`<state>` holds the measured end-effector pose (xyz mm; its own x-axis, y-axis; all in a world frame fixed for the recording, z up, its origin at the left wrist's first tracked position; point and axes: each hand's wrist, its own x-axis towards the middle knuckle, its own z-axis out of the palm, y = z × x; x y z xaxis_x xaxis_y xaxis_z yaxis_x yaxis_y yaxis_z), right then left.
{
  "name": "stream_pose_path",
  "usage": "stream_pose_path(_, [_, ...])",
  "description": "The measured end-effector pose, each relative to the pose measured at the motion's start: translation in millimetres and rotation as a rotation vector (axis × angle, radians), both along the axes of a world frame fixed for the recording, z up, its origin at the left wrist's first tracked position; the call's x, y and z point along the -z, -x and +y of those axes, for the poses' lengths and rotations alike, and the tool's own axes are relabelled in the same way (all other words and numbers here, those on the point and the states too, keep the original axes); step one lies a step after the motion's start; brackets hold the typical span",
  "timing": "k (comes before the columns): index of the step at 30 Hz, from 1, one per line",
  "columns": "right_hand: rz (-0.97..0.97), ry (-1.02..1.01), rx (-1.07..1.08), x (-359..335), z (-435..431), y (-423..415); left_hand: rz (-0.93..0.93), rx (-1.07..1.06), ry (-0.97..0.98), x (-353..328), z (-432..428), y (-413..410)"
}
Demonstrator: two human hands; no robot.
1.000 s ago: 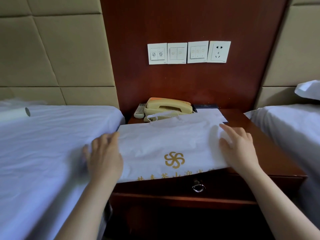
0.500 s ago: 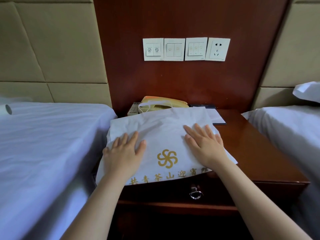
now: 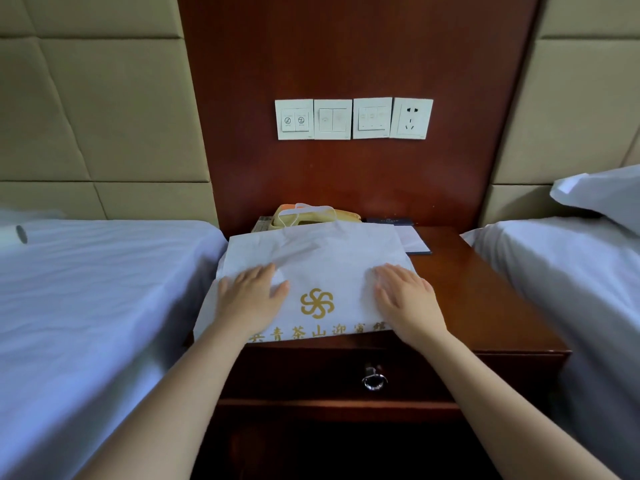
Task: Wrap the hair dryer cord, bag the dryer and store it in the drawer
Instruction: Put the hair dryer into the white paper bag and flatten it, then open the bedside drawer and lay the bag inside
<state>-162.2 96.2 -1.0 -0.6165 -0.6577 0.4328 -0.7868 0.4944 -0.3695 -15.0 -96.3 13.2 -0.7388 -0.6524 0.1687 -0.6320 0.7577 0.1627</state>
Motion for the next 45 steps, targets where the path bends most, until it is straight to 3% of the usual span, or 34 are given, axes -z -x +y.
stream_pose_path(8, [0.018,0.076,-0.063,8,79,-48,0.328,0.375,-0.097,2,79,-50])
stream_pose_path(11, [-0.219,0.111,-0.055,15,98,-66,0.407,0.412,-0.247,15,109,-64])
stream_pose_path(18, [-0.744,0.014,0.087,49,83,-59,0.305,0.198,-0.665,64,121,-53])
stream_pose_path(21, [-0.965,0.121,0.136,64,62,-60,0.382,0.059,-0.664,71,117,-41])
stream_pose_path(24, [-1.092,0.239,0.155,70,42,-70,0.386,0.073,-0.517,71,122,-32])
stream_pose_path(32, [-1.149,0.284,0.163,68,36,-77,0.324,0.176,-0.109,73,125,-46])
stream_pose_path(38, [-1.119,0.211,0.092,66,57,-91,0.16,0.189,0.046,72,119,-78])
stream_pose_path(42, [-0.9,0.04,0.036,65,86,-110,0.086,0.269,0.138,66,128,-99])
stream_pose_path(45, [-0.632,-0.151,-0.014,55,112,-126,0.045,0.371,0.011,61,138,-117])
